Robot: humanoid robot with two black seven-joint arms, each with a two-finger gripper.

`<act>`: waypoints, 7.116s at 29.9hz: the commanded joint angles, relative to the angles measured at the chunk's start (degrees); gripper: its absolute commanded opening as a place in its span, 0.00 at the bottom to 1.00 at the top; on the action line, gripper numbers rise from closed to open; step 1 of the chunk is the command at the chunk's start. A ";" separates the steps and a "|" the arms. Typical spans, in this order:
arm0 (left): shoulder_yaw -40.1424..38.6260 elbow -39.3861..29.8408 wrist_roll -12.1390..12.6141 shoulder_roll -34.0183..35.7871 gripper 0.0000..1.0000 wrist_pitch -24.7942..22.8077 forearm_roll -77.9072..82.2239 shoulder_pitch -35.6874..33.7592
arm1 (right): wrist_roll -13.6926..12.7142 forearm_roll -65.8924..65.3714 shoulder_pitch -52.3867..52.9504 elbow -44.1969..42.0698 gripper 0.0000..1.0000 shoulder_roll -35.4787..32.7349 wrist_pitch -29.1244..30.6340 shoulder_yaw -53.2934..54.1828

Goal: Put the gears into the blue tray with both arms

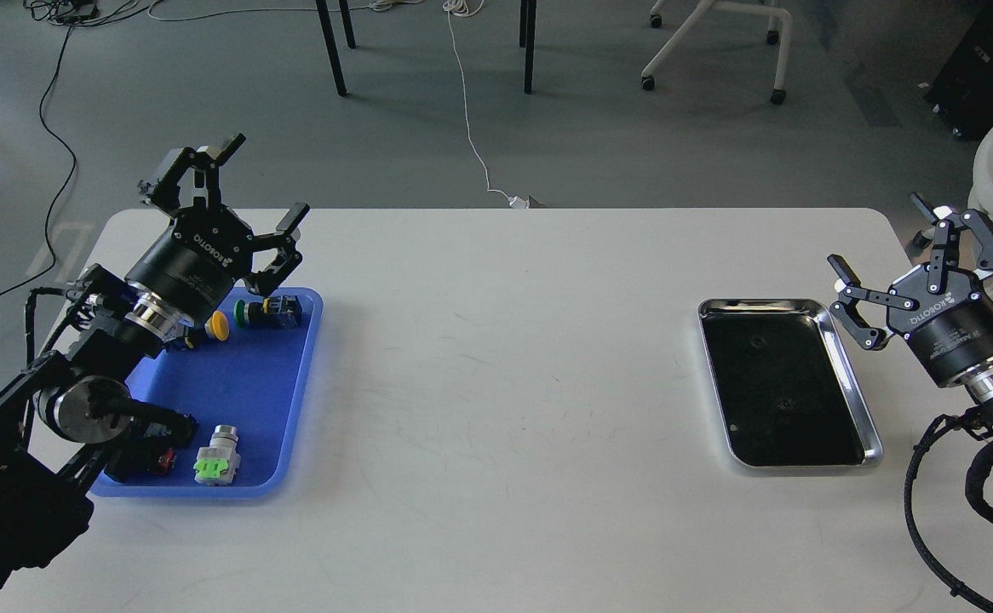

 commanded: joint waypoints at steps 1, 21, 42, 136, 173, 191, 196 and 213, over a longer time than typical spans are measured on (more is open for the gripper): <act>-0.20 0.04 0.01 -0.29 0.99 0.00 0.21 0.12 | -0.10 -0.14 2.66 -2.92 0.99 1.66 0.00 -0.97; 0.16 2.41 -0.78 1.12 0.99 0.00 1.61 -0.85 | 4.02 -31.92 20.85 -7.42 0.99 -5.54 0.00 -16.87; -0.11 1.45 -3.42 1.21 0.99 0.00 1.53 -0.67 | 6.46 -85.91 53.46 -7.77 0.99 -10.74 0.00 -58.44; -0.11 -1.01 -3.42 2.26 0.99 0.00 1.53 -0.32 | 6.46 -85.30 51.45 -37.92 0.23 17.48 0.00 -75.07; -0.02 -3.12 -3.33 4.28 0.99 0.00 1.61 0.03 | 6.46 -78.89 61.47 -34.84 0.23 36.64 0.00 -81.22; -0.02 -4.26 -3.33 4.72 0.99 0.00 1.61 0.12 | 6.46 -73.44 61.82 -31.86 0.23 36.64 0.00 -81.13; -0.02 -4.62 -3.33 5.25 0.99 0.00 1.61 0.12 | 6.46 -71.95 62.43 -27.99 0.23 36.64 0.00 -80.78; -0.11 -4.88 -3.33 5.43 0.99 0.00 1.61 0.64 | 6.46 -66.85 61.65 -19.81 0.23 36.64 -7.17 -80.08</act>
